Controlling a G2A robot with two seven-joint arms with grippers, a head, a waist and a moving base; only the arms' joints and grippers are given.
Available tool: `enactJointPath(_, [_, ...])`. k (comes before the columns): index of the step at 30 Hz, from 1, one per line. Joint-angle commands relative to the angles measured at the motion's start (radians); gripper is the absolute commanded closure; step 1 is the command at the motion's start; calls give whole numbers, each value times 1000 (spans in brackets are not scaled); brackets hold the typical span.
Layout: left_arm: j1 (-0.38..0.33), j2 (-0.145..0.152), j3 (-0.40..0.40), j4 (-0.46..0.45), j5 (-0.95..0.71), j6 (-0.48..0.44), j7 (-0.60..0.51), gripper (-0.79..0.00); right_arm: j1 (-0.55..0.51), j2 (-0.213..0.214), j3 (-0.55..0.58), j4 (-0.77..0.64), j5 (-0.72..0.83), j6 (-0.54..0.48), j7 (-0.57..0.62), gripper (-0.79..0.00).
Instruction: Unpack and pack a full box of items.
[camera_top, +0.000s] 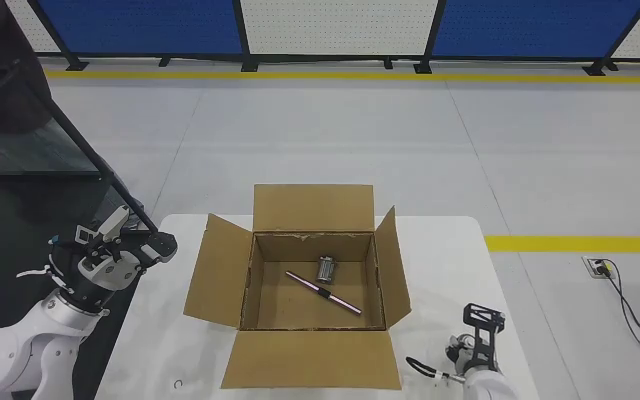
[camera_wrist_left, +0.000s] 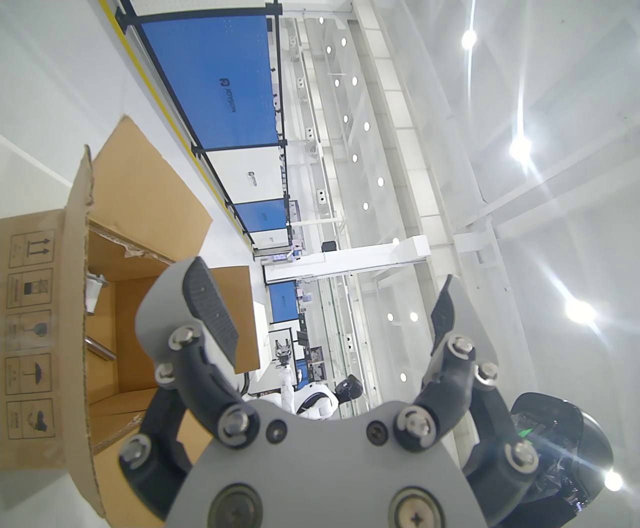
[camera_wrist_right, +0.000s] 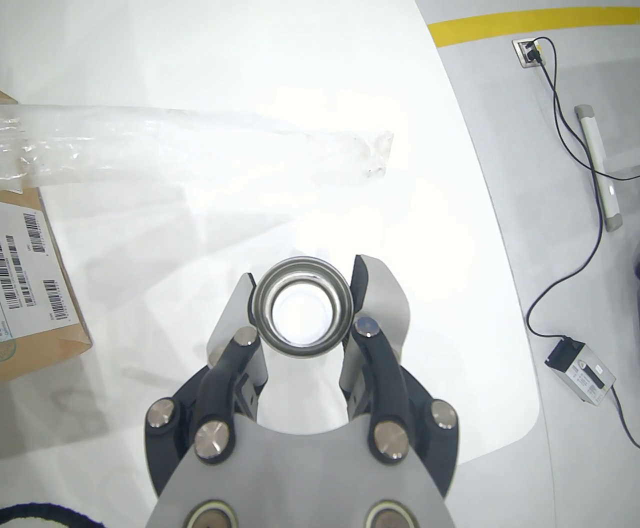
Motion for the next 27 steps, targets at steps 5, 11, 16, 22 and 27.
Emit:
enactJointPath(5, [0,0,0,0,0,0,0,-785,13,-2,0,10,0,1,11,-785])
enactJointPath(11, [0,0,0,0,0,0,0,-785,11,-4,5,-15,6,9,2,-785])
enactJointPath(16, [0,0,0,0,0,0,0,-785,-31,-4,11,-109,-6,21,-37,-785])
enactJointPath(22, [0,0,0,0,0,0,0,-785,-86,-4,-2,-290,-59,11,-47,-785])
enactJointPath(27, [0,0,0,0,0,0,0,-785,-116,-6,-85,-403,-152,-21,-72,-785])
